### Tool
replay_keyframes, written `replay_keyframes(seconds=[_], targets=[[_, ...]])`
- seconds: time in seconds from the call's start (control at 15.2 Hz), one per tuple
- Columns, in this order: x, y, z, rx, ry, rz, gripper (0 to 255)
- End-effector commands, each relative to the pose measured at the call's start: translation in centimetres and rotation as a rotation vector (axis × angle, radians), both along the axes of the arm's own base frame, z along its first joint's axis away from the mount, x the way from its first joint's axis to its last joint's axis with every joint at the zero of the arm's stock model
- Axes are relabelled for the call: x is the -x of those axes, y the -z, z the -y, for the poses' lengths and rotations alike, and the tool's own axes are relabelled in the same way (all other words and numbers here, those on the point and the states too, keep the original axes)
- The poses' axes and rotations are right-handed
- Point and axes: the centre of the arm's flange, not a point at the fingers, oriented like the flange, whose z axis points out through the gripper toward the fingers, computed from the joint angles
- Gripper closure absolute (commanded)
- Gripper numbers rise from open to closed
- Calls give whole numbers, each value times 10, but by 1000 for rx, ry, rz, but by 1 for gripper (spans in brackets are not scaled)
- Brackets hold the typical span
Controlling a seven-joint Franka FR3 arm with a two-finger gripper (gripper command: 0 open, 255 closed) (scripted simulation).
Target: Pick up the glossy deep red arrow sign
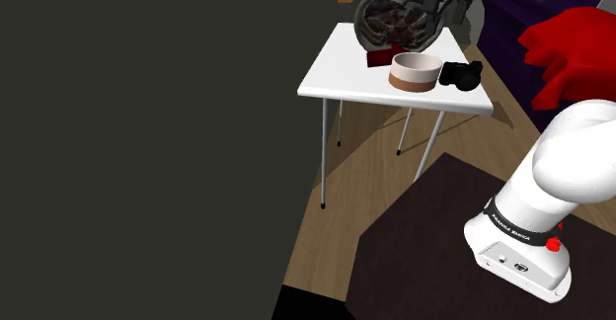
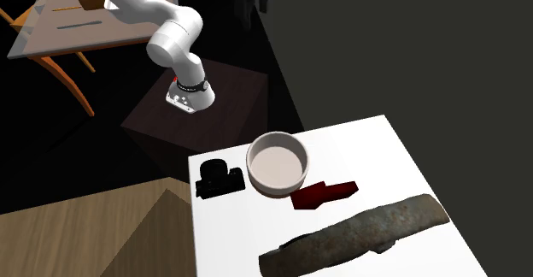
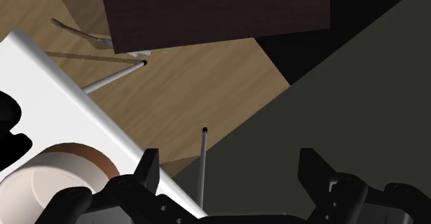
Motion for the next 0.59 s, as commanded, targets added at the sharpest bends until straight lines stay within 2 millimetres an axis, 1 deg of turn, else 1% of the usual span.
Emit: replay_keyframes(seconds=[0.0, 0.53], targets=[[0, 0, 0, 0, 0, 0, 0], [-58, 33, 85, -2, -101, -33, 0]])
